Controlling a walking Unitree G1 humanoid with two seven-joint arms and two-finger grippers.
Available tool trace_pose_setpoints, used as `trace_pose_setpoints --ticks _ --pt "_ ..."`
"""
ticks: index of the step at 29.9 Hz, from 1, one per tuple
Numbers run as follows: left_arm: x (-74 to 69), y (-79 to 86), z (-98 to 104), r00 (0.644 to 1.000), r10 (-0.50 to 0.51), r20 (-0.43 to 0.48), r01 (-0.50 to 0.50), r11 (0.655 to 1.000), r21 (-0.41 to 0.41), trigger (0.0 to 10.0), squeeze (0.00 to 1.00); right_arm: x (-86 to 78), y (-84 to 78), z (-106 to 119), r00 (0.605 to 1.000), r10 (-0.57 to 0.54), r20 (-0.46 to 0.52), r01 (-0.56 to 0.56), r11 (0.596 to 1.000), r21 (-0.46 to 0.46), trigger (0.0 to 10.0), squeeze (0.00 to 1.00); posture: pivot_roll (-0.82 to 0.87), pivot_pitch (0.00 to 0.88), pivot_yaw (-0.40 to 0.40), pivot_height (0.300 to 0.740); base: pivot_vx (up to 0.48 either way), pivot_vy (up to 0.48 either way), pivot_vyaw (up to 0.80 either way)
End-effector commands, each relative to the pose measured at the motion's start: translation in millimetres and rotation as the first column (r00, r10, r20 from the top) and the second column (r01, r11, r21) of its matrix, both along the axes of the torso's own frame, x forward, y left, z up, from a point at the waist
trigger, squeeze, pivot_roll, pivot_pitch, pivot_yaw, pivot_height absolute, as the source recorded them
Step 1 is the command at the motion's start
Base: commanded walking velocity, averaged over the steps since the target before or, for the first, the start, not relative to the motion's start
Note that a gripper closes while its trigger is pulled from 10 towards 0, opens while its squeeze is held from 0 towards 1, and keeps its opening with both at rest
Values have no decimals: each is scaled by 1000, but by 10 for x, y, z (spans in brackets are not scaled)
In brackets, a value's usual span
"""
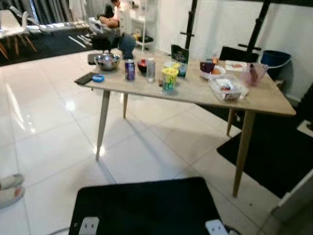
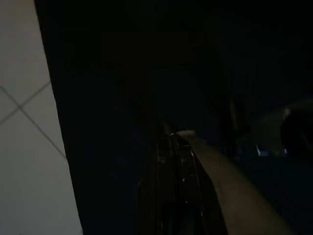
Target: Restocking fridge
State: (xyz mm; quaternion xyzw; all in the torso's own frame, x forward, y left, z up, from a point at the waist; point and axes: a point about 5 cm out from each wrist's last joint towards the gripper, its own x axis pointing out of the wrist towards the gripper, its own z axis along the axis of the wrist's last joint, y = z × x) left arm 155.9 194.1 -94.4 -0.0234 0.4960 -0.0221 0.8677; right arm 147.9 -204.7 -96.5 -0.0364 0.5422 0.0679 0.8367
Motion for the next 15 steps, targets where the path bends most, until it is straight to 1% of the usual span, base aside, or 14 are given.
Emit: trace_pose_setpoints --ticks 1,6,8,15 --pt "-6 -24 -6 1000 -12 -7 12 1000 -3 10000 0 -18 -38 -2 1000 4 -11 -4 1000 -18 10000 0 -9 0 7 740 337 0 -775" --pt "-27 -22 -14 1000 -14 -12 14 1000 -3 10000 0 -56 -73 -8 1000 1 -20 -2 1000 -23 10000 0 -12 0 7 740 337 0 -775" --pt "-29 -25 -15 1000 -16 -13 16 1000 -3 10000 0 -57 -89 -6 1000 -6 -19 6 1000 -25 10000 0 -12 0 7 740 341 0 -444" --pt "-25 -35 -14 1000 -27 -12 27 1000 -2 10000 0 -44 -87 -2 1000 -2 -17 1 1000 -28 10000 0 -13 0 10 740 339 0 0"
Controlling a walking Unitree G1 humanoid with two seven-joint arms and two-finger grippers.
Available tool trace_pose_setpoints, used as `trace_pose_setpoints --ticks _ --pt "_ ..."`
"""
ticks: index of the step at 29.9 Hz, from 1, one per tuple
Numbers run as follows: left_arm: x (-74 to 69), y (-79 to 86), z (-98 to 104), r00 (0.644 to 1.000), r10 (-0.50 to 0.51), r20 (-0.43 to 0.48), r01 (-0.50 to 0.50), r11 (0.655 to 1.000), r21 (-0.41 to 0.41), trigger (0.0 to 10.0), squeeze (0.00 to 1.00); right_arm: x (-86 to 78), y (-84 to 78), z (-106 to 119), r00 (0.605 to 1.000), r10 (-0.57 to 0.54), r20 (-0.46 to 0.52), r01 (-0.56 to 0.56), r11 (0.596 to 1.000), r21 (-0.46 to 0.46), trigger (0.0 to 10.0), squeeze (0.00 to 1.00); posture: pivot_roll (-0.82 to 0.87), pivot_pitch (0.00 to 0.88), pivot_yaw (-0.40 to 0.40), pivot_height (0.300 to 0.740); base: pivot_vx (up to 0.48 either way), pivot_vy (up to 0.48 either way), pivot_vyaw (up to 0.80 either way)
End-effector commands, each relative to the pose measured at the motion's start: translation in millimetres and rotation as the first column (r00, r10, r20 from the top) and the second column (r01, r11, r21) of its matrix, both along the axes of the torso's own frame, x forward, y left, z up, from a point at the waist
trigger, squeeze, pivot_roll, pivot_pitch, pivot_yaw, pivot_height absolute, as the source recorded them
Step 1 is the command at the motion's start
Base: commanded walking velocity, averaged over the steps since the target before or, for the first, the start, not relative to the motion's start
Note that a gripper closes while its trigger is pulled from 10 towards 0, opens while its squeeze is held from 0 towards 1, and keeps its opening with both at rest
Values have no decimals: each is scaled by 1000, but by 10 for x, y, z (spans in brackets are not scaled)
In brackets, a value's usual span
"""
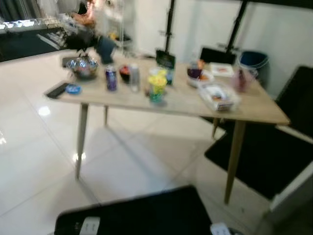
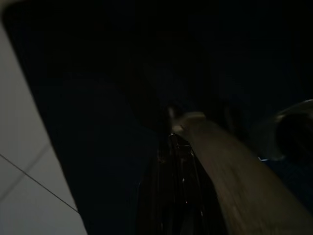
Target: Restocking fridge
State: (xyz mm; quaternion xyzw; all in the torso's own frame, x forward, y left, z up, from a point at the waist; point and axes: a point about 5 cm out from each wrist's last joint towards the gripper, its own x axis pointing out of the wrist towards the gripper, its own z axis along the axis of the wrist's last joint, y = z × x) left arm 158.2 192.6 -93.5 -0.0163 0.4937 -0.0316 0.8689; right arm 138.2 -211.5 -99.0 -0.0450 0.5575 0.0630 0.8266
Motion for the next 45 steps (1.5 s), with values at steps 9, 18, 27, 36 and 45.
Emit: trace_pose_setpoints --ticks 9,18,27,36,45 --pt "-57 -23 -27 1000 -10 -23 10 1000 -2 10000 0 75 11 24 1000 1 21 -1 1000 -4 10000 0 -14 0 10 740 337 0 0" --pt "-76 -30 -35 1000 -12 -28 12 1000 -2 10000 0 84 19 25 1000 1 19 -1 1000 -5 10000 0 -15 0 9 740 337 0 0" --pt "-77 -34 -36 1000 -14 -28 14 1000 -2 10000 0 84 -2 29 1000 2 17 -1 1000 -8 10000 0 -15 0 8 740 337 0 0" --pt "-82 -39 -39 999 -17 -31 17 1000 -1 10000 0 79 -38 35 1000 0 17 0 1000 -13 10000 0 -15 0 6 740 337 0 -605" --pt "-82 -32 -39 999 -10 -30 11 1000 7 10000 0 67 -45 32 1000 8 16 -8 1000 -17 10000 0 -16 0 4 740 280 0 0"
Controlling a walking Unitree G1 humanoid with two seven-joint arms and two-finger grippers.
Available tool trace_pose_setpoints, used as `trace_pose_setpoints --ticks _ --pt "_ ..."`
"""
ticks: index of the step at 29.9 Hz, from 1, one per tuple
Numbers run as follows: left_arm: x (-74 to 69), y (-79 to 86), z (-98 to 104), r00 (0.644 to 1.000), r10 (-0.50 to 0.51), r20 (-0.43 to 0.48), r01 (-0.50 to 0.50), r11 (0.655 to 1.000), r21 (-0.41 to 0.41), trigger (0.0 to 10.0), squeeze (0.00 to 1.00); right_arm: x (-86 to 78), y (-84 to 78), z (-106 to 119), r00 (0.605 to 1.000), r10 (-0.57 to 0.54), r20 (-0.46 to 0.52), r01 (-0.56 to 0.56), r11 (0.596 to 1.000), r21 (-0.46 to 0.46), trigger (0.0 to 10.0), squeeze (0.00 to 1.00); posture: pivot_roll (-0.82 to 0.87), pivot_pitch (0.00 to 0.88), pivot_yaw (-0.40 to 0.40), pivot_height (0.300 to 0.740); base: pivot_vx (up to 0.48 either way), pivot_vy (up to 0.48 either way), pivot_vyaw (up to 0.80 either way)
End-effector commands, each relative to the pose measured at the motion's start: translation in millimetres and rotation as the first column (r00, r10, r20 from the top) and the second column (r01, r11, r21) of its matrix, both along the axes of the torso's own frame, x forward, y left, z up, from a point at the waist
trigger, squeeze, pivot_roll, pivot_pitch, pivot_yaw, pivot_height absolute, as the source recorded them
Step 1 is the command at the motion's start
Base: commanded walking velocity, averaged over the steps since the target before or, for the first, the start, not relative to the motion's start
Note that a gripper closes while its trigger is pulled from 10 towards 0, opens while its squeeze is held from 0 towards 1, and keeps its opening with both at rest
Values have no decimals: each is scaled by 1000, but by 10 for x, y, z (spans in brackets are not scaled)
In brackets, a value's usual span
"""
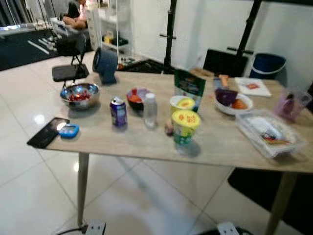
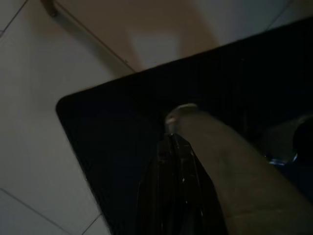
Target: Restocking fridge
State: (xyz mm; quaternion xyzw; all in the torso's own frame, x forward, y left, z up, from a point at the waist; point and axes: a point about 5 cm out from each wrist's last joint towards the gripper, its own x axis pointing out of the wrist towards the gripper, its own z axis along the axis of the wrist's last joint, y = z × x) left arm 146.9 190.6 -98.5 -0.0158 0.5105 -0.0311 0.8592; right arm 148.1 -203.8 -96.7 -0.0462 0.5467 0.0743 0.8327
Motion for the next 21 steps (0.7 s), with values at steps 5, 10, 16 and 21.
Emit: trace_pose_setpoints --ticks 5,10,16,21 --pt "40 -13 13 1000 6 16 -6 1000 4 10000 0 -36 -116 7 1000 -12 -7 12 999 -30 10000 0 -16 0 4 740 0 0 0" --pt "43 -21 14 1000 8 16 -8 1000 0 10000 0 -33 -122 9 1000 -25 0 25 999 -34 10000 0 -16 0 4 740 0 0 0" --pt "44 -32 13 1000 4 16 -4 1000 -4 10000 0 -45 -144 7 999 -45 5 46 998 -47 10000 0 -17 0 1 740 0 0 0" --pt "42 -41 12 1000 9 16 -9 1000 -19 10000 0 -47 -163 10 999 -50 7 50 997 -51 10000 0 -18 0 1 740 0 0 0"
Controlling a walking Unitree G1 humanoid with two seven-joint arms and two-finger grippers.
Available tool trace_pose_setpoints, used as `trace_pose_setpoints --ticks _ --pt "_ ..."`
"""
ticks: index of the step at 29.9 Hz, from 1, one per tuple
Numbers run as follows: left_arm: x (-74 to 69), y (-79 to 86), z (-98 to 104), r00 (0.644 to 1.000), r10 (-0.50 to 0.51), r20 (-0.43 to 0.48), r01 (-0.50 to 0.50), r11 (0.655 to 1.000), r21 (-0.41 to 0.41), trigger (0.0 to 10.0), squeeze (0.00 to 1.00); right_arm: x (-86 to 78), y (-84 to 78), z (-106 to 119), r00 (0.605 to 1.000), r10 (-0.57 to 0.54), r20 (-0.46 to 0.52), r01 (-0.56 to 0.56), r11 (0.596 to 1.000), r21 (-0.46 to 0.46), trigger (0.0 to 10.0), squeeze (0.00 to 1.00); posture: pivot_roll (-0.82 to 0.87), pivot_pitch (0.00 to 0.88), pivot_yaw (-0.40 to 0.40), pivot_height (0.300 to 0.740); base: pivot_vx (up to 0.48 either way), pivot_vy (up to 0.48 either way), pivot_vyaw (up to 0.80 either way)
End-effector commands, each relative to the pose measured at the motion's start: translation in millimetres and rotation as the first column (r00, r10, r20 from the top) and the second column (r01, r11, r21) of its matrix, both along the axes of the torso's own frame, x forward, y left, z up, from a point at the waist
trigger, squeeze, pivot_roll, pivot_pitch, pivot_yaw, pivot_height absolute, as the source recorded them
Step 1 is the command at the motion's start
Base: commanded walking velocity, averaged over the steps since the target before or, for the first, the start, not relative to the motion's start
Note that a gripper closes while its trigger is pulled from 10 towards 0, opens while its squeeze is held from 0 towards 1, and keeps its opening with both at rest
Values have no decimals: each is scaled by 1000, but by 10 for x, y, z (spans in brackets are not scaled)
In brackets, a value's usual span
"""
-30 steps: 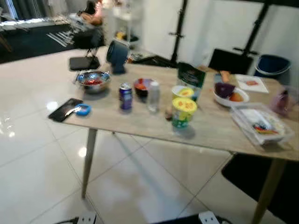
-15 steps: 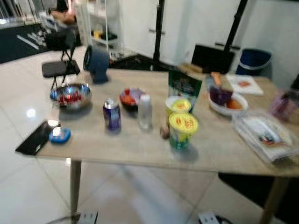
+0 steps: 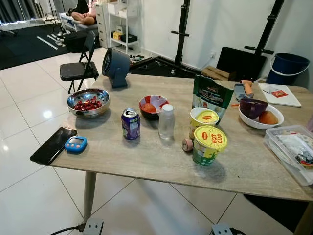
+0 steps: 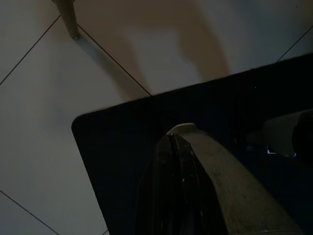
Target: Restocking fridge
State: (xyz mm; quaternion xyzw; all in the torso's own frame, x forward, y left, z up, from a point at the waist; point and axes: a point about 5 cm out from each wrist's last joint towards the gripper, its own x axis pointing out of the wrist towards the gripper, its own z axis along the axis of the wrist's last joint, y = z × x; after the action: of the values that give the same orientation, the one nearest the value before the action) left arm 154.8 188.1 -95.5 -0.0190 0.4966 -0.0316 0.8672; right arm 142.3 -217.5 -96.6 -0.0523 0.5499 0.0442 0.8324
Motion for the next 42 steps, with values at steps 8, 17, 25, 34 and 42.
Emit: trace_pose_setpoints --ticks 8,17,25,34,42 --pt "-47 1 -21 1000 10 -22 -10 1000 0 10000 0 32 -32 19 1000 -9 15 9 1000 -5 10000 0 -18 0 2 740 0 -232 0" --pt "-55 2 -23 1000 16 -24 -16 1000 -5 10000 0 63 -32 30 1000 -9 23 9 1000 -6 10000 0 -16 0 4 740 0 0 0" --pt "-67 7 -27 999 20 -25 -20 1000 -12 10000 0 111 -124 65 994 -93 54 95 995 -36 10000 0 -12 0 5 740 0 0 0" --pt "-74 17 -27 999 24 -25 -24 1000 -15 10000 0 371 -642 352 895 -368 250 375 927 21 10000 0 -15 0 6 740 0 0 0" --pt "-81 29 -28 999 28 -27 -28 999 -15 10000 0 531 -825 544 863 -374 340 353 927 125 10000 1000 -17 0 4 740 0 0 0"
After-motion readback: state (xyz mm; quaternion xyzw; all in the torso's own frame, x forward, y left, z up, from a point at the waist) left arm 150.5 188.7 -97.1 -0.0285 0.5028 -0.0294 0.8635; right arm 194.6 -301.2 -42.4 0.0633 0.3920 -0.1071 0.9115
